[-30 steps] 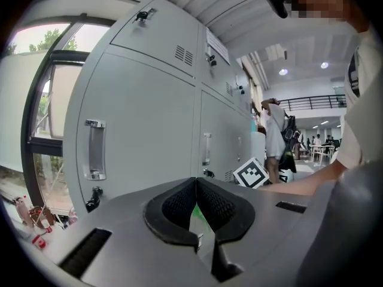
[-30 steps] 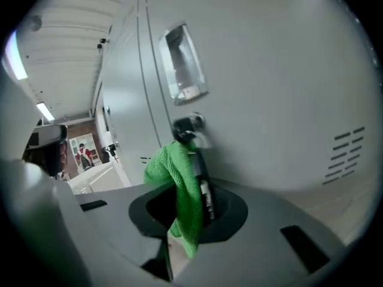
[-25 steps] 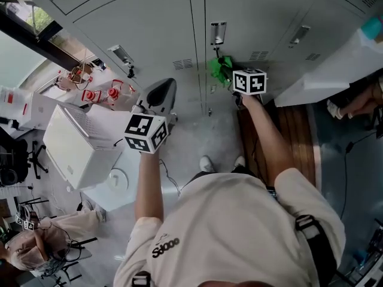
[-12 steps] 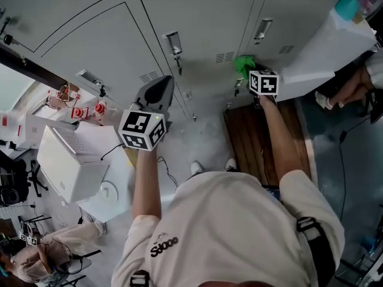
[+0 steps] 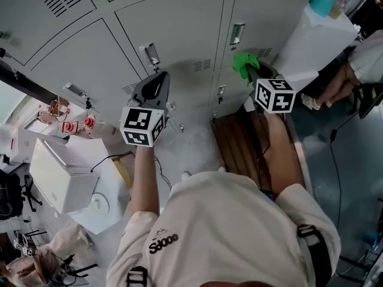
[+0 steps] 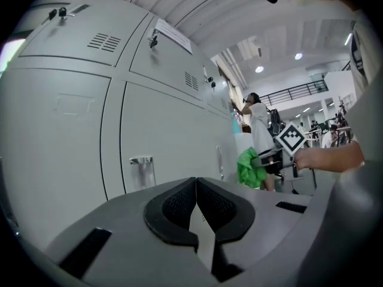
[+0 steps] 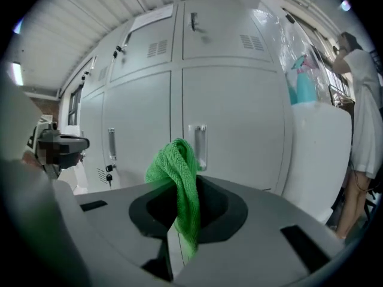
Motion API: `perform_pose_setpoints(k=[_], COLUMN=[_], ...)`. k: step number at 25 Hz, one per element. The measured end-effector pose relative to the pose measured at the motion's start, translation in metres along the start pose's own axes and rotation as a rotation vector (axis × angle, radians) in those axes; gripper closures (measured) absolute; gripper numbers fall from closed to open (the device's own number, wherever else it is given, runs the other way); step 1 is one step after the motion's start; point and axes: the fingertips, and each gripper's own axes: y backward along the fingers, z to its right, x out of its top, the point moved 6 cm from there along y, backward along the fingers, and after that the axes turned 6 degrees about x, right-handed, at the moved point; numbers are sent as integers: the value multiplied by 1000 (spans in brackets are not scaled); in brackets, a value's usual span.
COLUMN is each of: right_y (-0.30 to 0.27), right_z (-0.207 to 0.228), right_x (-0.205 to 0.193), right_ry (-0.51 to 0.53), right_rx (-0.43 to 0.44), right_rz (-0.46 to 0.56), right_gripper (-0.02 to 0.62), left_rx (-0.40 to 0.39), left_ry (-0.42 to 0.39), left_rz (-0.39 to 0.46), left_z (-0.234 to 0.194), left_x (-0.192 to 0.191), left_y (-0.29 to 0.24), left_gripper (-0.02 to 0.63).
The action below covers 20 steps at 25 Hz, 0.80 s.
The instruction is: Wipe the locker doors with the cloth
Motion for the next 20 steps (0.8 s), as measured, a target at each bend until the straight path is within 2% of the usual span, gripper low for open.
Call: perform_pose_setpoints(k=[10, 20], right_y=[52, 58], right_z=[-58, -87], right_x=[63, 68], right_ry=[140, 182], right_rx=[105, 160], right_rz=[169, 194], right_gripper=[548, 549], left_rx=[24, 6], left_ry=[-119, -142], left_rz=[72, 82], left_z=[12, 17], left_x=[42, 47], left_y=[5, 13], left_gripper=[588, 588])
